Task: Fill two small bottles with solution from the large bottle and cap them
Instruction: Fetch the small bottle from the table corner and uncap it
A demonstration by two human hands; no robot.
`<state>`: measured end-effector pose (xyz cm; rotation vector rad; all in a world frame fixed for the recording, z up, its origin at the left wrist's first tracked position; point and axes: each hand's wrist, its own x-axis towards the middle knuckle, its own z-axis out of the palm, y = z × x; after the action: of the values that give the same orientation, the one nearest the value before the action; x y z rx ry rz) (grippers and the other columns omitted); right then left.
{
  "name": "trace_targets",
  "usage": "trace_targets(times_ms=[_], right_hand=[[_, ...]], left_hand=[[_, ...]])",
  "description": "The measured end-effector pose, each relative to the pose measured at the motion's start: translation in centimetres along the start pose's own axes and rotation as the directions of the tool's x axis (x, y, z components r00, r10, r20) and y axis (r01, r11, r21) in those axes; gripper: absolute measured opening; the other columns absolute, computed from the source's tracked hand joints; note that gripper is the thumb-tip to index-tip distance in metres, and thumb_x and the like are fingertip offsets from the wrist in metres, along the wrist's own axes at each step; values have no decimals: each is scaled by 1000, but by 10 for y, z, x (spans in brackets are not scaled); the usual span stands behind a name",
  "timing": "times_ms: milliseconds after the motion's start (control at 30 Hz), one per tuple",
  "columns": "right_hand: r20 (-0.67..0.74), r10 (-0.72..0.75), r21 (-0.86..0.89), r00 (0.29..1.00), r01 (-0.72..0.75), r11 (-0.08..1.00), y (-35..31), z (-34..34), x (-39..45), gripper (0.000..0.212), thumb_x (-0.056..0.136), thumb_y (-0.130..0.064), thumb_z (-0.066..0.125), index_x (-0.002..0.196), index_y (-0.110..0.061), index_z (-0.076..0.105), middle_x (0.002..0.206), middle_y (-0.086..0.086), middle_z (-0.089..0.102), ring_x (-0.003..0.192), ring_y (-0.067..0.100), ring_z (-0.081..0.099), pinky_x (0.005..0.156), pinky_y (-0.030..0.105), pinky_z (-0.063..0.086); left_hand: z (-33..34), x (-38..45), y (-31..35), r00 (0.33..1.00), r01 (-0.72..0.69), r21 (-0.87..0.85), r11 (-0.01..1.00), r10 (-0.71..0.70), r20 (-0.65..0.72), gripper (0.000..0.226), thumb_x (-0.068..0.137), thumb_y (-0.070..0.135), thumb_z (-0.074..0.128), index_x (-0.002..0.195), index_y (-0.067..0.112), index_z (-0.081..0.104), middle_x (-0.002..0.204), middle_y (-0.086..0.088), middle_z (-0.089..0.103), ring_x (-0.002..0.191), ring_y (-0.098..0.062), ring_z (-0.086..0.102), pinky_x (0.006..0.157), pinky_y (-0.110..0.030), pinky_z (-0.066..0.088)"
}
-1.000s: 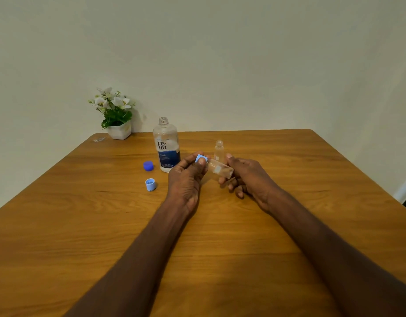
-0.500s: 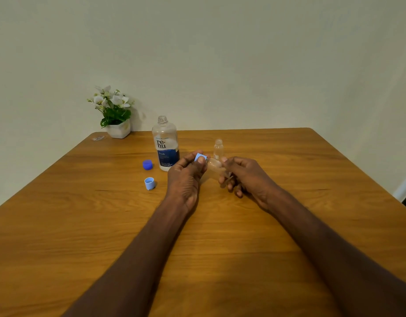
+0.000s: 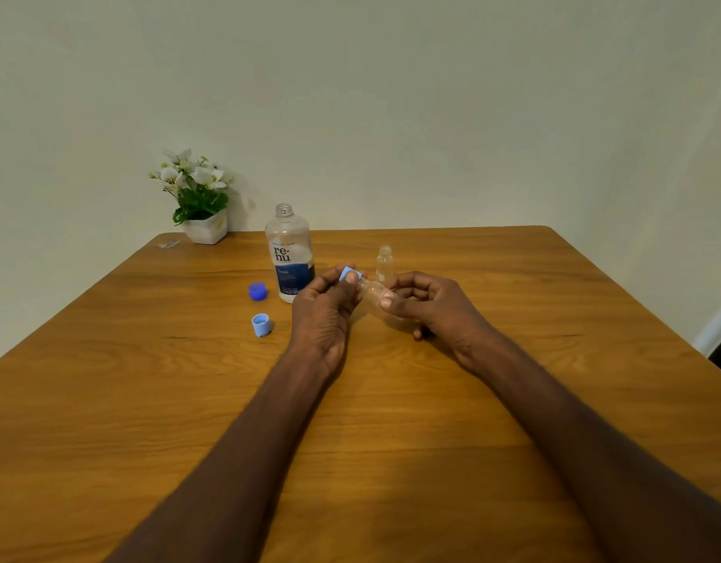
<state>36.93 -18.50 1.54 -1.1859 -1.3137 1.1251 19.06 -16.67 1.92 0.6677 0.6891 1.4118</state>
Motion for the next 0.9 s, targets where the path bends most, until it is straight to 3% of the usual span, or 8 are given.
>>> trace_targets(times_ms=[167,333,400,500,633,900], right_hand=[[-213,-184,-107,960,165,981,2,-6,3,33,78,-15,88,106,-30,78,106,-9,77,89,3,68,76,30,57],[-436,-228,-252,871,126,960,4,-13,9,42,87,-18,82,125,-30,69,110,-14,73,104,8,70,87,34,60],[-471,-241,-309,849,97,946,5,-14,10,37,85,-21,84,119,-29,71,107,-16,73,102,3,69,91,33,59],[-508,-212,-347,835,27,938,9,-14,14,29,81,-26,87,105,-28,72,102,-13,75,94,1,70,89,36,61],[-523,-178,-448,833,-91,889,5,-6,30,31,78,-31,90,102,-28,71,104,-10,76,93,7,71,84,38,62],[-539,-212,-584,815,-180,792,9,8,47,34,73,-55,85,94,-32,71,88,-16,76,86,7,71,74,33,58]], left_hand=[[-4,7,1,997,-53,76,996,56,-44,25,92,8,72,117,5,70,97,-7,76,88,-12,68,75,-24,57],[-6,10,-3,990,-107,376,921,133,-43,28,90,15,77,117,13,73,110,-9,76,92,-14,63,74,-24,52],[-5,12,-6,981,-154,506,849,193,-26,24,90,17,77,114,19,74,104,-1,75,91,-9,65,69,-19,51],[0,12,-10,971,-199,637,745,240,24,21,89,22,79,108,28,72,97,8,72,90,-5,66,70,-15,48],[2,13,-12,965,-218,706,674,258,51,28,86,24,82,113,24,74,99,9,72,94,-6,67,75,-18,48],[3,12,-13,949,-246,650,720,316,9,36,80,22,88,109,12,69,98,-3,72,86,-12,65,73,-20,52]])
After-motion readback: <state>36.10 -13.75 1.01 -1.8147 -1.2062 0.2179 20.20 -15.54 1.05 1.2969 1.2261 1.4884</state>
